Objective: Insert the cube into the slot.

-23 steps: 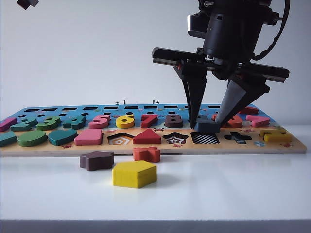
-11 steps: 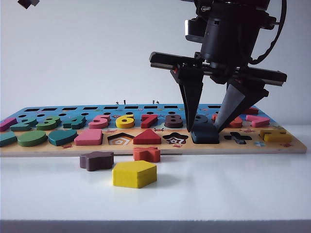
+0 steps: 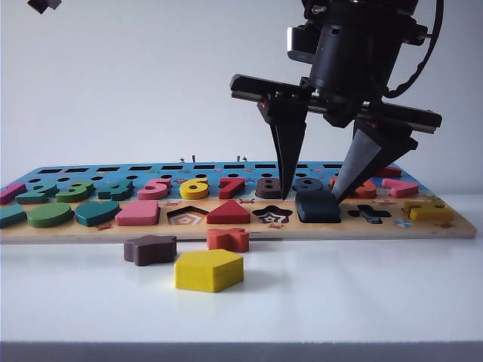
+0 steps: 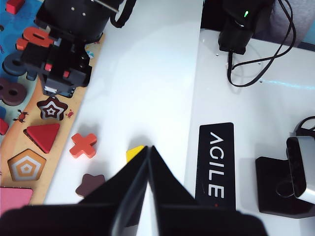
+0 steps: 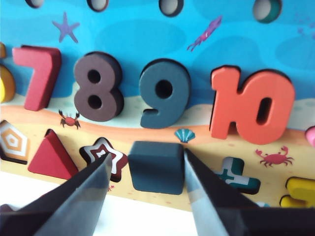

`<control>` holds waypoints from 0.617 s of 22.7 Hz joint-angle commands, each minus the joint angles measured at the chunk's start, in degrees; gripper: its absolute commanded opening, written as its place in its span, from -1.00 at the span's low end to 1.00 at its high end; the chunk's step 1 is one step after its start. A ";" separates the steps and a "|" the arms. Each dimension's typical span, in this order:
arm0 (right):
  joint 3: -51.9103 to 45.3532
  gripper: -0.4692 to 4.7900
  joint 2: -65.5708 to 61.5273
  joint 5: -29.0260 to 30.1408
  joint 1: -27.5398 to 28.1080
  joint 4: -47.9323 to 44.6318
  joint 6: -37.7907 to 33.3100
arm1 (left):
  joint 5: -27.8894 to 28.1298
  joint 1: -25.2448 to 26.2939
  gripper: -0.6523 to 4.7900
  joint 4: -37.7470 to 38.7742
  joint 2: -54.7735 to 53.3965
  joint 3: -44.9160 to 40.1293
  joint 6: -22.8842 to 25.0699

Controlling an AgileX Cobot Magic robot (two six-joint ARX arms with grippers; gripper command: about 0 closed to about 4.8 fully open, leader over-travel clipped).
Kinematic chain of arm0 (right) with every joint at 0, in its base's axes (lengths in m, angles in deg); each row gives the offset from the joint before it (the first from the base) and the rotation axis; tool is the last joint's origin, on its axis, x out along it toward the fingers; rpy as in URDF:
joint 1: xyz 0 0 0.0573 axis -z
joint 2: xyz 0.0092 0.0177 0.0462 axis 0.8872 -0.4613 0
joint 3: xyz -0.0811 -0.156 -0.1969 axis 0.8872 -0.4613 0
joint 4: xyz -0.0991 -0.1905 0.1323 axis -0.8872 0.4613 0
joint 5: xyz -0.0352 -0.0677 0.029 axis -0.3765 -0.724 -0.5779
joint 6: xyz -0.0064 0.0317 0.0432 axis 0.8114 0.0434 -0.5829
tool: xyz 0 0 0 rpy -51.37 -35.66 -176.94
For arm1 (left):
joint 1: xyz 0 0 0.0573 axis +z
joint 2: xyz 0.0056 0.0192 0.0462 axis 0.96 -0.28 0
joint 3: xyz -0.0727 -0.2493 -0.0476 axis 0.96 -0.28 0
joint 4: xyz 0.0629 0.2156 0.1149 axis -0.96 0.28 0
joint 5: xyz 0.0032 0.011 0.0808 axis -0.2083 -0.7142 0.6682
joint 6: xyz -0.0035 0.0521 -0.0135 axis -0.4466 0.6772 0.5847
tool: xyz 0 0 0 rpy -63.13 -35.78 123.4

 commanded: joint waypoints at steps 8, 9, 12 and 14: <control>0.26 0.21 1.73 -0.37 0.24 -1.09 0.04 | -0.09 0.02 -0.70 -2.10 0.22 0.22 0.20; 0.26 0.21 1.84 -0.37 0.24 -1.20 0.04 | -0.09 0.02 -0.70 -2.12 0.22 0.22 0.20; 0.33 0.20 4.35 -0.24 0.24 -4.11 1.53 | -0.09 0.02 -0.70 -2.08 0.22 0.22 0.20; 0.33 0.20 6.99 -0.24 0.28 -6.43 3.02 | -0.09 0.02 -0.70 -2.10 0.22 0.22 0.20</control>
